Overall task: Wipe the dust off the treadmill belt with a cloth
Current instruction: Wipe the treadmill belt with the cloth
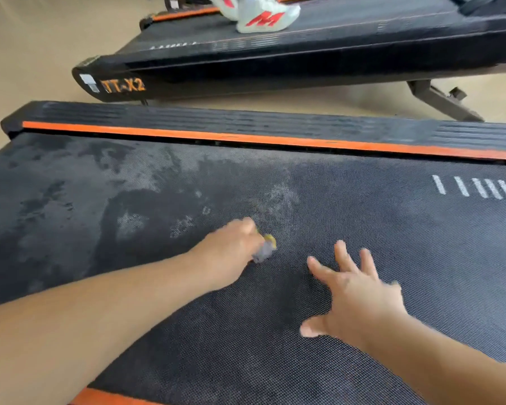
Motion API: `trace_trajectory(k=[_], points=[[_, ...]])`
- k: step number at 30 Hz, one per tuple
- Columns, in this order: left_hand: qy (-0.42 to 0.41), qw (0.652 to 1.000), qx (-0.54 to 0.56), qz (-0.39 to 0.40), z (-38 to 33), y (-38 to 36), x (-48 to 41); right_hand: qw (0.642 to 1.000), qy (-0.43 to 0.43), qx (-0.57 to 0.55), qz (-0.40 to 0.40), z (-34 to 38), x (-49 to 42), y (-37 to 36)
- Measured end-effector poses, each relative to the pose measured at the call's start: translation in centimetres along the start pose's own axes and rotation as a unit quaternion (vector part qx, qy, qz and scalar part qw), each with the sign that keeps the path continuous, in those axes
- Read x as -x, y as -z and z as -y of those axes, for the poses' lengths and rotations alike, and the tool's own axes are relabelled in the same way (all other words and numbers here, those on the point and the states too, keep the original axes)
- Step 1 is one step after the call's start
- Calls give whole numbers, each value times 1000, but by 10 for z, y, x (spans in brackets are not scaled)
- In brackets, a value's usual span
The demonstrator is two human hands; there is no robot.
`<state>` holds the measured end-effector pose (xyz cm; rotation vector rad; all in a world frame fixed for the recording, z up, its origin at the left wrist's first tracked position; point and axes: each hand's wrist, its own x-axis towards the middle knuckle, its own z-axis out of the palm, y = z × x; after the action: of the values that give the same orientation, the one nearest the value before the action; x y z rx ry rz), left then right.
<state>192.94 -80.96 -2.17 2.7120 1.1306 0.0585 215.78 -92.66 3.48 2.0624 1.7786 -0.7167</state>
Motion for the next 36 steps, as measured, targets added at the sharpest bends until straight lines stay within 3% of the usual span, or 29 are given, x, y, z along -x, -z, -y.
trace_trajectory(k=[4,6,10,13,15,18,20,23,25,29,31,36], points=[[136,988,16,-68,24,16,-16,999,-21,-21,19,-16,-26,11],[86,993,0,-83,-4,7,-18,998,-24,-48,30,-21,-32,1],[-97,994,-38,21,-67,-15,-14,998,-24,-50,29,-23,-38,-6],[-177,980,-75,56,-44,-1,-36,997,-30,-59,31,-23,-40,-4],[-107,990,-90,33,-11,11,-58,997,-31,-61,35,-23,-40,-4],[87,992,-86,-28,4,13,-80,997,-30,-63,37,-23,-40,-4],[83,993,-68,-51,-20,3,-78,997,-27,-63,30,-24,-39,-4],[-60,997,-26,-32,-60,-7,-54,997,-22,-69,24,-24,-39,-6],[-85,996,-28,-12,-55,-6,-52,997,-21,-71,26,-25,-39,-5],[79,994,-56,-57,-5,-1,-75,996,-22,-75,31,-24,-39,-4],[110,989,-66,-77,-11,-2,-80,996,-25,-74,34,-24,-39,-2],[-71,997,-27,-30,-69,-20,-56,996,-25,-81,23,-23,-39,-5]])
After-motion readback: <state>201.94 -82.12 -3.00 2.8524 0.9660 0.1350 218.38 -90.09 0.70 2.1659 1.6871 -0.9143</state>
